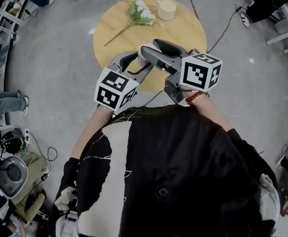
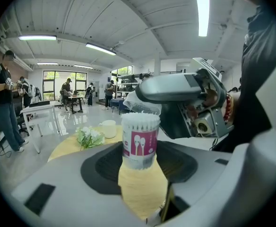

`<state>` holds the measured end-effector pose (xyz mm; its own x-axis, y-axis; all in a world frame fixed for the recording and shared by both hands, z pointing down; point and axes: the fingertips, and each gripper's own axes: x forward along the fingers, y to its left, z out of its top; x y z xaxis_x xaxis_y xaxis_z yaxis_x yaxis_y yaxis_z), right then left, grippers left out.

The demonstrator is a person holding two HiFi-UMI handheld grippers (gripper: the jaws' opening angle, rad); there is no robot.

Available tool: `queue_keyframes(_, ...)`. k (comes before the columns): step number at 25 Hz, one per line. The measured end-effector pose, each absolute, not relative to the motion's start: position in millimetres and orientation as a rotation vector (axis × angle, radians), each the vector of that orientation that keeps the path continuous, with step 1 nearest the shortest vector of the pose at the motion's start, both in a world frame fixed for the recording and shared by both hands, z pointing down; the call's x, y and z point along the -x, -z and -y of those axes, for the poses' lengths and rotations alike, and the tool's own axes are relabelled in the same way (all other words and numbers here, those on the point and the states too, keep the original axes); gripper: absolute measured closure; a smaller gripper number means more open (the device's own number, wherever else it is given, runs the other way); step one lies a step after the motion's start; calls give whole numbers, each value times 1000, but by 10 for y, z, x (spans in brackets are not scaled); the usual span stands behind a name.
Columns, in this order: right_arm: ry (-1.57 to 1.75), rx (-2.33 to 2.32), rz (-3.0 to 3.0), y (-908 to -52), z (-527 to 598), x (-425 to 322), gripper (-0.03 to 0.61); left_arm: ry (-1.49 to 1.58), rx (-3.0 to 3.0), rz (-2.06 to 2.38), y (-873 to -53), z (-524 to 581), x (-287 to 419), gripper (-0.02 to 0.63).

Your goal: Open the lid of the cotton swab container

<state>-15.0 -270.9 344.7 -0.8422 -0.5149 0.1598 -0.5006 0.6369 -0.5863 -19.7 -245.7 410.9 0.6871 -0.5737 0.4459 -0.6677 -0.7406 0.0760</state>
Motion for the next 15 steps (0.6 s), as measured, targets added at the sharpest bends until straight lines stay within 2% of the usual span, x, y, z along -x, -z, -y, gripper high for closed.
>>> queue_keyframes(15, 898, 903, -2875, -3391, 2689, 175, 304, -554, -2693, 995, -4036, 2438, 181, 380)
